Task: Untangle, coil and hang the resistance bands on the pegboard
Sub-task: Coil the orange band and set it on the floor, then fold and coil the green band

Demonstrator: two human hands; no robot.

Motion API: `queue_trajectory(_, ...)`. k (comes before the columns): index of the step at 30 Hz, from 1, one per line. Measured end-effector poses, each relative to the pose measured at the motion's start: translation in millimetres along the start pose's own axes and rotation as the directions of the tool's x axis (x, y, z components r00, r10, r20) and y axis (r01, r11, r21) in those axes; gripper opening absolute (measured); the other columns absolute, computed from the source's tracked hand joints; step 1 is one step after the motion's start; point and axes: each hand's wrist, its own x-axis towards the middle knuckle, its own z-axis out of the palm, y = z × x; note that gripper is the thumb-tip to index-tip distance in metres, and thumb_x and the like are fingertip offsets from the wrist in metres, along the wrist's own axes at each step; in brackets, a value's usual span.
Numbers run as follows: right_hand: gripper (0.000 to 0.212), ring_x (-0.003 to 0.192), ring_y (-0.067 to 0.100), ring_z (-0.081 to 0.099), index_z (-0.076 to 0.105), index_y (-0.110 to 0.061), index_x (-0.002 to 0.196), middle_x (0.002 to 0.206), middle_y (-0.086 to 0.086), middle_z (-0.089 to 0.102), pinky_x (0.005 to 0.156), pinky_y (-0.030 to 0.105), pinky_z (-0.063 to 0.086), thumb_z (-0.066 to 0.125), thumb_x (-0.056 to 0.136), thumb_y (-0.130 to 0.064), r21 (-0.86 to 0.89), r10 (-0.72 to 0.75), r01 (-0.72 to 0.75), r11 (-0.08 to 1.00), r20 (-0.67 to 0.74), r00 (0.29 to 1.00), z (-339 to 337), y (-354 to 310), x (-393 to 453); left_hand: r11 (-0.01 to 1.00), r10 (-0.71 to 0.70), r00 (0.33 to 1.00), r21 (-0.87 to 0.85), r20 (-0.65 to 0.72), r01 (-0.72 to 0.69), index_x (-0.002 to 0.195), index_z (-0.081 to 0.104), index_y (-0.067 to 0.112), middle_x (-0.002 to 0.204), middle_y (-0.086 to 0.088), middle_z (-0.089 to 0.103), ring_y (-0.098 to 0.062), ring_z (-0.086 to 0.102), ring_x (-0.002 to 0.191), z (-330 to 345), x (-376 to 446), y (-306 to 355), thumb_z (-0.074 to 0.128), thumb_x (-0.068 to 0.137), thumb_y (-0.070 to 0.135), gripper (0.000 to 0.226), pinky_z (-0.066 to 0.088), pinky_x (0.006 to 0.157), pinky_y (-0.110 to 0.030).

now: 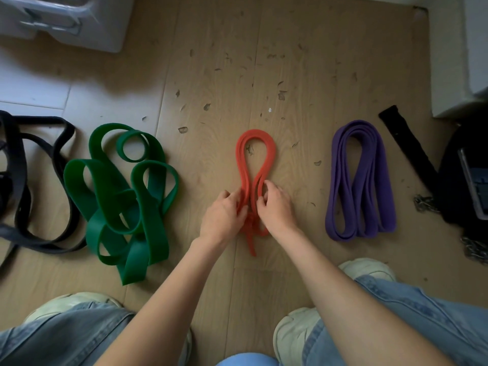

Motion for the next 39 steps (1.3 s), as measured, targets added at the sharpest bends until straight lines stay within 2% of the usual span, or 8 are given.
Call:
queue_trajectory(11,0.036,0.125,0.033,0.039,0.045,0.001,0.124,0.132,0.018,0.046,0.100,0.037,0.034,0.049,0.092,-0.014,-0.168,0.180,-0.174,0.970,0.022,0.983,-27,0,-8,0.977,-0.185,0.978,0.090,-0.097,0.193,0.124,0.046,0.003,0.125,-0.019,0.045,-0.034,0.042,0.114,-18,-14,0,0.039,0.096,0.029,0.039,0.037,0.093,-0.039)
queue_trajectory(17,0.028,0.118,0.032,0.044,0.052,-0.002,0.115,0.122,0.017,0.050,0.097,0.033,0.031,0.048,0.089,-0.010,-0.119,-0.107,0.105,0.987,-0.010,0.994,-23,-40,-31,0.990,-0.101,0.969,0.076,-0.226,0.121,0.128,0.045,0.002,0.122,-0.019,0.047,-0.035,0.045,0.111,-55,-49,-25,0.042,0.093,0.015,0.038,0.036,0.094,-0.041)
queue_trajectory(21,0.033,0.117,0.030,0.051,0.052,-0.002,0.120,0.123,0.018,0.057,0.093,0.028,0.032,0.054,0.089,-0.012,0.010,-0.200,0.203,0.979,0.234,0.951,14,-83,-35,0.981,-0.165,0.873,0.011,-0.459,0.192,0.121,0.052,0.002,0.114,-0.019,0.051,-0.035,0.046,0.101,-77,-79,-61,0.049,0.087,0.008,0.035,0.035,0.086,-0.040)
queue_trajectory(26,0.063,0.135,0.028,0.033,0.027,-0.009,0.145,0.148,0.012,0.035,0.107,0.031,0.027,0.055,0.092,-0.029,0.111,-0.193,0.164,0.980,0.342,0.920,57,-131,-6,0.935,-0.355,0.753,-0.219,-0.554,0.279,0.113,0.054,-0.001,0.110,-0.019,0.053,-0.034,0.050,0.103,-94,-86,-107,0.052,0.084,0.003,0.030,0.038,0.091,-0.042)
queue_trajectory(30,0.054,0.129,0.029,0.040,0.038,-0.017,0.140,0.141,0.011,0.044,0.106,0.033,0.032,0.057,0.089,-0.014,0.125,-0.249,0.220,0.967,0.305,0.919,68,-150,16,0.930,-0.354,0.749,-0.293,-0.560,0.221,0.112,0.055,0.001,0.108,-0.014,0.055,-0.029,0.055,0.103,-97,-82,-126,0.055,0.083,0.006,0.029,0.043,0.091,-0.042)
queue_trajectory(33,0.045,0.109,0.030,0.056,0.051,-0.019,0.129,0.125,0.009,0.057,0.087,0.032,0.043,0.056,0.085,-0.010,0.159,-0.363,0.336,0.928,0.195,0.911,46,-166,-3,0.947,-0.280,0.782,-0.291,-0.557,0.132,0.119,0.051,0.002,0.113,-0.012,0.054,-0.026,0.053,0.109,-109,-88,-125,0.062,0.082,0.014,0.041,0.041,0.095,-0.039)
queue_trajectory(36,0.042,0.085,0.027,0.063,0.057,-0.021,0.122,0.105,0.005,0.054,0.063,0.023,0.050,0.059,0.082,-0.009,0.212,-0.654,0.629,0.747,0.070,0.753,1,-203,-43,0.927,-0.175,0.815,-0.371,-0.552,-0.053,0.135,0.037,0.008,0.129,-0.008,0.047,-0.019,0.043,0.122,-141,-102,-108,0.076,0.073,0.026,0.076,0.036,0.105,-0.035)
queue_trajectory(39,0.033,0.076,0.032,0.064,0.063,-0.016,0.113,0.098,0.009,0.049,0.057,0.032,0.058,0.061,0.082,-0.004,0.343,-0.729,0.699,0.627,-0.056,0.682,-59,-249,-92,0.858,-0.160,0.781,-0.476,-0.604,-0.193,0.140,0.030,0.013,0.134,-0.004,0.044,-0.014,0.042,0.121,-183,-126,-89,0.084,0.064,0.025,0.094,0.035,0.106,-0.030)
